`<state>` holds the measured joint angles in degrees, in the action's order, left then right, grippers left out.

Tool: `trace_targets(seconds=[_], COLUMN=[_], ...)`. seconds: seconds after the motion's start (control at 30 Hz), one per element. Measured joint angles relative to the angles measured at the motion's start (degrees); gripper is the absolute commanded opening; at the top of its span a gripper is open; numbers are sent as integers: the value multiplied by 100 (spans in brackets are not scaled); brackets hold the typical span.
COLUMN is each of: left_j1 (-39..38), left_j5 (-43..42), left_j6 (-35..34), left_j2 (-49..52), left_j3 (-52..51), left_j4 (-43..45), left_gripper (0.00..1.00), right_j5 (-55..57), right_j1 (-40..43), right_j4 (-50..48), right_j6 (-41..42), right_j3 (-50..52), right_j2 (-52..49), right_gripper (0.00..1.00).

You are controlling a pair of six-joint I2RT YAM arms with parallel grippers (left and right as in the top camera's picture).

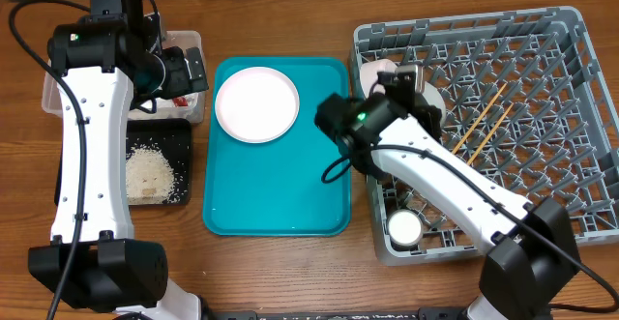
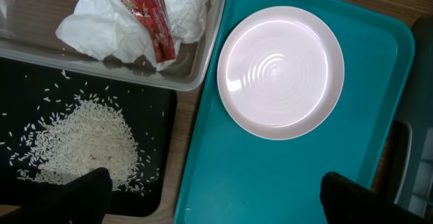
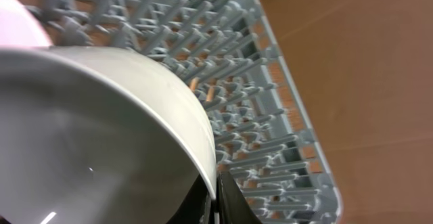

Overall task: Sort waste into correct bins and load items into the dishwasher
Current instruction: 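Grasp the small white bowl with the right gripper and place it in the rack, then reach the right gripper to the white plate and grip its edge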

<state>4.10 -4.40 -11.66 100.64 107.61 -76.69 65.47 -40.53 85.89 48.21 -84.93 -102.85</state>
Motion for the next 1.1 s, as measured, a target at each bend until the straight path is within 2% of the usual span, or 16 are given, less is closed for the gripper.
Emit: trace_targets(seconds=[0.2,0.4,0.47,0.5,0.57,0.63,0.73,0.83,0.97,1.1], left_j1=[0,0,0,0,2,0,2,2,0,0], left_j5=[2,0,0,0,0,2,0,2,2,2], left_j6=[0,0,0,0,0,0,0,0,0,0], left_j2=[0,0,0,0,0,0,0,0,0,0], left_j3=[0,0,0,0,0,0,0,0,0,0], left_j4=[2,2,2,2,2,0,2,0,11,15], left_gripper=[100,100,100,100,100,100,100,100,100,100], right_j5=[544,463,334,302,52,-264,-667,-1469,-2387,-3174], right_j1=[0,-24,-116,-153,-367,-669,-911,-938,-931,-911], right_j4=[-562,-684,-680,-678,-592,-553,-481,-321,-352,-2590], right_j6=[365,470,494,494,525,529,514,496,315,-286], right_j3=[997,1082,1082,1082,1084,1108,1099,693,-562,-1126], right_j2=[0,2,2,2,2,2,2,4,-9,13], right_gripper=[4,4,6,13,37,55,60,75,74,65])
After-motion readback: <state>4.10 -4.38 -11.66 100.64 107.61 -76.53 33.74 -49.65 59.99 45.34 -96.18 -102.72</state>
